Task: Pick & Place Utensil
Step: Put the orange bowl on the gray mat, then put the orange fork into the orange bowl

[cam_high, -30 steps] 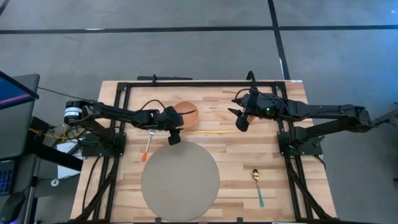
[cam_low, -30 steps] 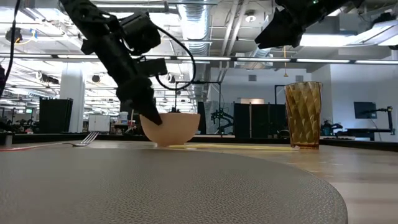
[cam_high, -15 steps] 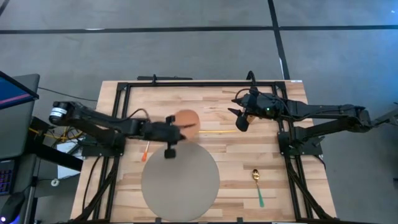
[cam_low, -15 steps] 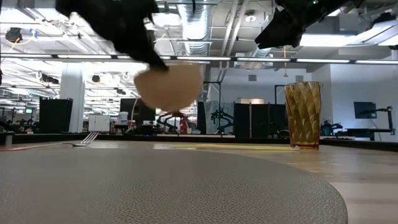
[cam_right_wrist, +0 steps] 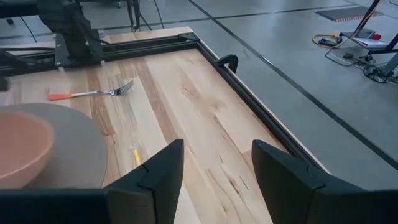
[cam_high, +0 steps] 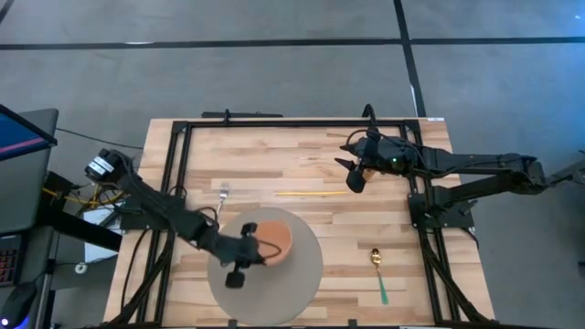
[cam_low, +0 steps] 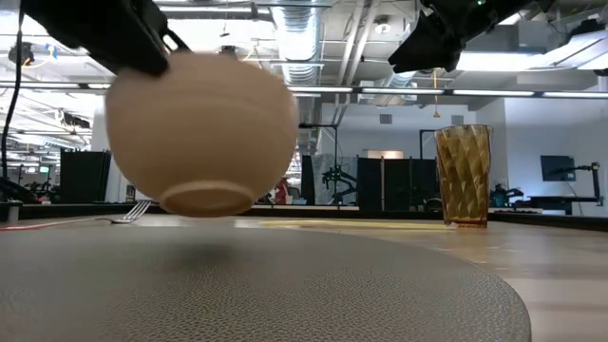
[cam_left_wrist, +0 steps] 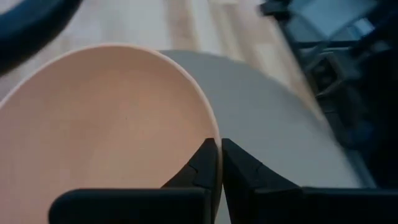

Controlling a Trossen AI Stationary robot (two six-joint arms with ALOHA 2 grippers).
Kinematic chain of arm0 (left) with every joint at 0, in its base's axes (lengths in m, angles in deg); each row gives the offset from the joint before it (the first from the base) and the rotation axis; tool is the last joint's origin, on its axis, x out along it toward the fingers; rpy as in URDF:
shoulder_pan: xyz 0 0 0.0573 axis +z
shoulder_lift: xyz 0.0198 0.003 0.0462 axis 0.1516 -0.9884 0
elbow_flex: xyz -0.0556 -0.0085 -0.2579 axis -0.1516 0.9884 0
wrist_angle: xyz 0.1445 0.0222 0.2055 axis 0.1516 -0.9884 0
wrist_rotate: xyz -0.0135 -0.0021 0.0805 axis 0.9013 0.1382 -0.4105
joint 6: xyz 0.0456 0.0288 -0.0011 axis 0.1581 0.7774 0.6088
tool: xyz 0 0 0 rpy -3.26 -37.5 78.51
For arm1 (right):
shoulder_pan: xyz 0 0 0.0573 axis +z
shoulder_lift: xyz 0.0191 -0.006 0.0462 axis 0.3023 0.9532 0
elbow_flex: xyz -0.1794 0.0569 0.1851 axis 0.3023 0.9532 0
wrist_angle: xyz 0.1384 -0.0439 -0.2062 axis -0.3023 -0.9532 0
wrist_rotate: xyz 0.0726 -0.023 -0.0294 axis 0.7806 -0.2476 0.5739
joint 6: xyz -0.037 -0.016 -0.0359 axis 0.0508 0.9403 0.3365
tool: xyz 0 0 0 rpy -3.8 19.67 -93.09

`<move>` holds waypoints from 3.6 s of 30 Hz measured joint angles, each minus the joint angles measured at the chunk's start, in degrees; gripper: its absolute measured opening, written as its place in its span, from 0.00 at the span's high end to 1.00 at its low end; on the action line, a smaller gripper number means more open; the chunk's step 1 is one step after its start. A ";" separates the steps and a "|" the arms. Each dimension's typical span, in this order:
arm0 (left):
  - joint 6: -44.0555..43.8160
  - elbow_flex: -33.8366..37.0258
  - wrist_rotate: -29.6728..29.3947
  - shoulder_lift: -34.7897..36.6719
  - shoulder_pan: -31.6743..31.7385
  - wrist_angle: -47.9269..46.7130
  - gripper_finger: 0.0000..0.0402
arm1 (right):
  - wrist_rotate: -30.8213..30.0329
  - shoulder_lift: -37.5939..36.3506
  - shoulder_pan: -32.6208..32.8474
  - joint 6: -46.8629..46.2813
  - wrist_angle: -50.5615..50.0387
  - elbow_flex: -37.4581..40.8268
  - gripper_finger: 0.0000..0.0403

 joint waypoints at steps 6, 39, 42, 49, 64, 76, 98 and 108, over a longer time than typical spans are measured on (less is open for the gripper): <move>-1.64 -0.07 -0.15 -3.10 -3.62 4.24 0.97 | 0.11 0.00 0.00 0.00 -0.06 0.00 0.55; -25.44 -0.07 -0.50 -2.92 -6.50 4.18 0.70 | 0.13 0.02 0.00 -0.48 -0.12 0.00 0.55; -25.38 -0.07 -0.11 0.60 -6.14 5.44 0.70 | 0.13 0.02 0.00 -0.46 -0.11 0.00 0.55; -25.35 -0.09 -6.67 14.60 -3.98 -2.40 0.72 | 0.13 0.02 0.02 -0.48 -0.08 0.00 0.55; -52.71 4.71 -16.81 27.73 3.21 -50.49 0.72 | 0.13 0.02 0.02 -0.46 -0.07 0.00 0.55; -61.33 20.47 -14.44 25.84 6.37 -43.74 0.72 | 0.13 0.02 0.00 -0.46 -0.06 0.00 0.55; -61.12 29.64 -17.62 25.91 6.39 -31.79 0.95 | 11.99 0.95 -0.01 -0.46 -2.52 0.02 0.56; -52.06 22.78 -17.21 25.86 6.37 -31.62 0.98 | 14.97 3.24 -0.44 -0.95 -3.40 0.02 0.59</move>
